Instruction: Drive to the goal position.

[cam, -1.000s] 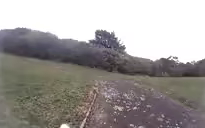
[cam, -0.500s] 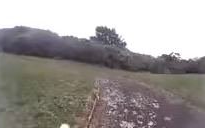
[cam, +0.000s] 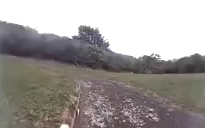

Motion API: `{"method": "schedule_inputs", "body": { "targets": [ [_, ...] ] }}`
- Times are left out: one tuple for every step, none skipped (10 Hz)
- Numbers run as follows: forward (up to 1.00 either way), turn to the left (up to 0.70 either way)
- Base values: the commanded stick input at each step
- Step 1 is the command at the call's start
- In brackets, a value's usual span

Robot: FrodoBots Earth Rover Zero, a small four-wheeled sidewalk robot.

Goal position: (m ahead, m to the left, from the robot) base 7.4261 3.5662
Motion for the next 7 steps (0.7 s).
{"method": "schedule_inputs", "body": {
  "targets": [
    [1.00,0.00],
    [1.00,0.00],
    [1.00,0.00],
    [1.00,0.00],
    [1.00,0.00],
    [1.00,0.00],
    [1.00,0.00]
  ]
}}
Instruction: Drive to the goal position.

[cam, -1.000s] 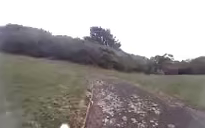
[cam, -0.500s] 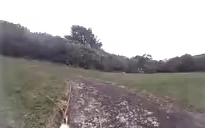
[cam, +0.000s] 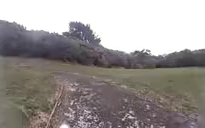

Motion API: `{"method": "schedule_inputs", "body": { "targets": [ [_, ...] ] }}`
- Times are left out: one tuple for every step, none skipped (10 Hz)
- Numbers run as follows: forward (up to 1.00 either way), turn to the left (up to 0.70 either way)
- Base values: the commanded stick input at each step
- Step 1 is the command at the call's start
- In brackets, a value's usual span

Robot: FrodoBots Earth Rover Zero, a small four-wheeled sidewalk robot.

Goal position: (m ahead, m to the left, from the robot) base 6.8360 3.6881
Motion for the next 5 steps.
{"method": "schedule_inputs", "body": {
  "targets": [
    [1.00,0.00],
    [1.00,0.05],
    [1.00,0.17],
    [1.00,0.40],
    [1.00,0.40]
  ]
}}
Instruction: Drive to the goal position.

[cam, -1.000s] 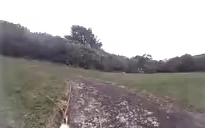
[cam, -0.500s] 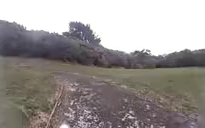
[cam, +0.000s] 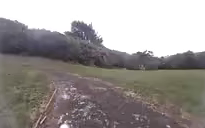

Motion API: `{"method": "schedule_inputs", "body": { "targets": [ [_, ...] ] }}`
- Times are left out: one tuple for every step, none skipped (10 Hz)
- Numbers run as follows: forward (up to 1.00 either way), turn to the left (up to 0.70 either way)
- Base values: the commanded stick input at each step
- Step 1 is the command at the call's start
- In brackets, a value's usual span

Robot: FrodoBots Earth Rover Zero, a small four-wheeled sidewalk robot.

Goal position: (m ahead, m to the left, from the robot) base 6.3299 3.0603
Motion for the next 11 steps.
{"method": "schedule_inputs", "body": {
  "targets": [
    [1.00,0.40],
    [1.00,0.40],
    [1.00,0.40],
    [1.00,0.40],
    [1.00,0.40],
    [1.00,0.08],
    [1.00,0.04],
    [1.00,0.00],
    [1.00,0.00],
    [1.00,0.00],
    [1.00,0.00]
  ]
}}
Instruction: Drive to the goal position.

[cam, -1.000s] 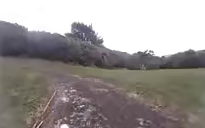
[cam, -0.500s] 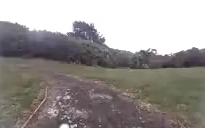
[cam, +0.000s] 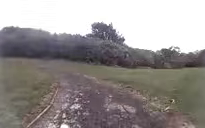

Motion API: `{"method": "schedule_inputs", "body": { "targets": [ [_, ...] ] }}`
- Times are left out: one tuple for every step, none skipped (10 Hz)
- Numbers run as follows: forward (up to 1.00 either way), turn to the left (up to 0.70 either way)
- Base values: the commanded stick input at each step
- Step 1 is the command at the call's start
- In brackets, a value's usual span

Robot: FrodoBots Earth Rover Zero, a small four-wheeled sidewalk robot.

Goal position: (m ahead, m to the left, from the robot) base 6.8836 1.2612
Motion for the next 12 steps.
{"method": "schedule_inputs", "body": {
  "targets": [
    [1.00,0.00],
    [1.00,0.00],
    [1.00,0.00],
    [1.00,0.00],
    [1.00,0.00],
    [1.00,0.00],
    [1.00,0.00],
    [1.00,0.00],
    [1.00,0.00],
    [1.00,0.00],
    [1.00,0.00],
    [1.00,0.00]
  ]
}}
